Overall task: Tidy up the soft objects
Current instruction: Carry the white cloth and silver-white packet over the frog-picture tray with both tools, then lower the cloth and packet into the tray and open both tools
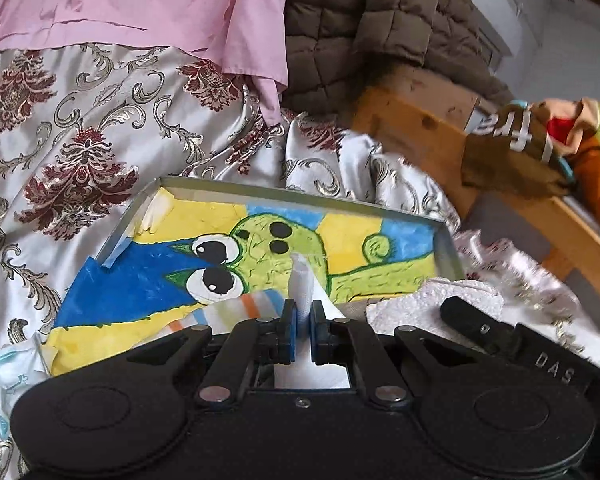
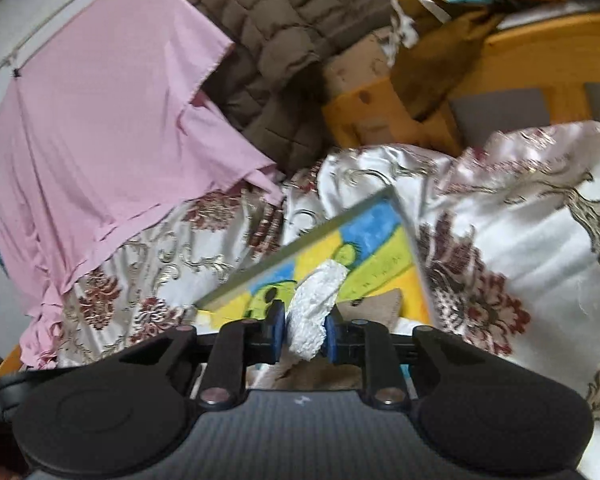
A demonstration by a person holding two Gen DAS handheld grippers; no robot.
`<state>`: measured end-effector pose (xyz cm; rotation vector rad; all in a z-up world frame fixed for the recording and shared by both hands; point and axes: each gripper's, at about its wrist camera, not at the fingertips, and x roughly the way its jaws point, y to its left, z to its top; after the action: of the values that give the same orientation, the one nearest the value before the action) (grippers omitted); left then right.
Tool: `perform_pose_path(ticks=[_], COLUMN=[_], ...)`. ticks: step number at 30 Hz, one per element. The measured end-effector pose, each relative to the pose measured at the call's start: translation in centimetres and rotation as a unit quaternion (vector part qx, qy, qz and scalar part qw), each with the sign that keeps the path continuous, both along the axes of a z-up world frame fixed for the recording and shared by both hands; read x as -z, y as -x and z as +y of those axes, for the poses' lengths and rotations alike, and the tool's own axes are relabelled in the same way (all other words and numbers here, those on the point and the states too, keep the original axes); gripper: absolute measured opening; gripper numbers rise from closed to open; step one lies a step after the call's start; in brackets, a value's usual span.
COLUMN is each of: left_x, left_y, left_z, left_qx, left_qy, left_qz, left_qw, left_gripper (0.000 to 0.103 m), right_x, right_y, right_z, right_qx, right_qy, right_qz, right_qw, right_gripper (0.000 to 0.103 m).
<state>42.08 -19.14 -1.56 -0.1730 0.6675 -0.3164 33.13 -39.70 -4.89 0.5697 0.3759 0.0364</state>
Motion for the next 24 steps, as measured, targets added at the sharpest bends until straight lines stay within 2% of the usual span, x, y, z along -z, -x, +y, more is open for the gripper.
perform_pose_path(ticks=[4,6,7,8,16,21,24], left_x=[0.4,0.5,0.5,0.5,0.1,-0.8,-1.6], left_y=[-0.1,0.0,0.2,0.2,0.9,1.7,2.5], left_z=[-0.9,-1.3,-1.4,-1.4,-1.6,-1.6,-1.3], left_qx=[-0.007,-0.011,-0.013,-0.013,-0.024,-0.032,-0.034], left_qy=[-0.041,-0.059,-0.064,-0.067,-0.074,-0.078,-0.075], left_qz=[0.006,0.005,0.004,0.005,0.006,-0.002,-0.011], left_qw=[0.9991,0.9982,0.9979,0.9977,0.9969,0.9964,0.9966], left_gripper=[0.008,0.009,0.011,0.013,0.018,0.025,0.032], right_x=[0.1,0.2,0.2,0.2,0.3,-0.5,-1.2], right_y=[0.0,0.0,0.0,0.0,0.5,0.9,1.4], right_z=[-0.4,-0.4,-0.4,-0.5,-1.1,-0.6,-0.4], right_qx=[0.007,0.008,0.012,0.016,0.022,0.016,0.018], right_qy=[0.0,0.001,0.005,0.009,0.001,0.014,0.021], right_qz=[0.012,0.014,0.017,0.02,0.023,0.015,0.006], right_qw=[1.0,1.0,1.0,1.0,0.999,1.0,1.0], right_gripper=[0.025,0.029,0.035,0.041,0.053,0.063,0.074])
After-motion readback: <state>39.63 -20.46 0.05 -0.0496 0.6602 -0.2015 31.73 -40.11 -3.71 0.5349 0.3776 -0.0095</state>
